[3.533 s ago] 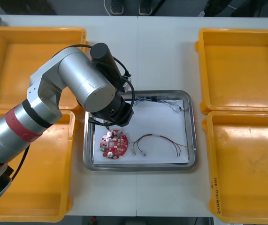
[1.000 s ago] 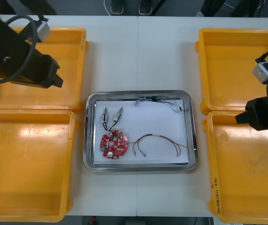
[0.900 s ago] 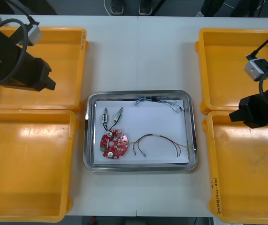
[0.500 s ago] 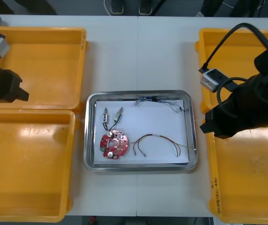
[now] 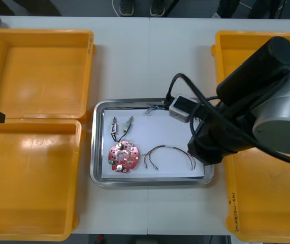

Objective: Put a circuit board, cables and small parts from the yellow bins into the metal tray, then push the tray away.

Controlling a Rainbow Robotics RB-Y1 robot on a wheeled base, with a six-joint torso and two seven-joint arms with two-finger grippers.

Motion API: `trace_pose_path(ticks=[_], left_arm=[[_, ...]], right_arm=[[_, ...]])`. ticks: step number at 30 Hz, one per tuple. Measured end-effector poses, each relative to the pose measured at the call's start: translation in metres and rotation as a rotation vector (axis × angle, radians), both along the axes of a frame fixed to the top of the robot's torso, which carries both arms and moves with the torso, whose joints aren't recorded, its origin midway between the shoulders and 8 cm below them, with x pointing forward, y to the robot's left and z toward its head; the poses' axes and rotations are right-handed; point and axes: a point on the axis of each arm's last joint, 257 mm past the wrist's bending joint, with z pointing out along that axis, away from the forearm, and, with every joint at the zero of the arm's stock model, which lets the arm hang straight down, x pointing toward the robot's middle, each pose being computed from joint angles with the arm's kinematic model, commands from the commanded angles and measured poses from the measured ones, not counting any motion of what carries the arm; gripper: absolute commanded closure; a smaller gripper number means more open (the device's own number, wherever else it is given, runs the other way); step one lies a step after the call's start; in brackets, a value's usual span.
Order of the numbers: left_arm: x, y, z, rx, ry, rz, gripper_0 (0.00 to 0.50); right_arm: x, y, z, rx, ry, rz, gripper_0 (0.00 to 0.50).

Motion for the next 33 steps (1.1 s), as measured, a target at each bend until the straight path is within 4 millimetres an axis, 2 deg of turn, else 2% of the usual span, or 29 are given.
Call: trace_pose_path(ticks=[4, 14, 20, 28, 33], left_arm=[[-0.008, 0.009, -0.006, 0.006, 0.019, 0.015, 0.000], [-0.023, 0.022, -0.022, 0.070, 0.062, -0.066, 0.000], [-0.023, 0.024, -0.020, 0.074, 0.057, -0.061, 0.000], [-0.022, 0.025, -0.020, 0.076, 0.055, -0.058, 0.000], [-0.022, 0.025, -0.020, 0.077, 0.055, -0.058, 0.000]], right_arm=[[-0.007, 0.009, -0.013, -0.083, -0.020, 0.146, 0.000], [-0.011, 0.032, -0.043, -0.191, -0.108, 0.318, 0.000], [-0.020, 0.046, -0.060, -0.216, -0.129, 0.380, 0.000], [-0.022, 0.052, -0.086, -0.255, -0.097, 0.402, 0.000], [-0.024, 0.060, -0.095, -0.251, -0.068, 0.398, 0.000]])
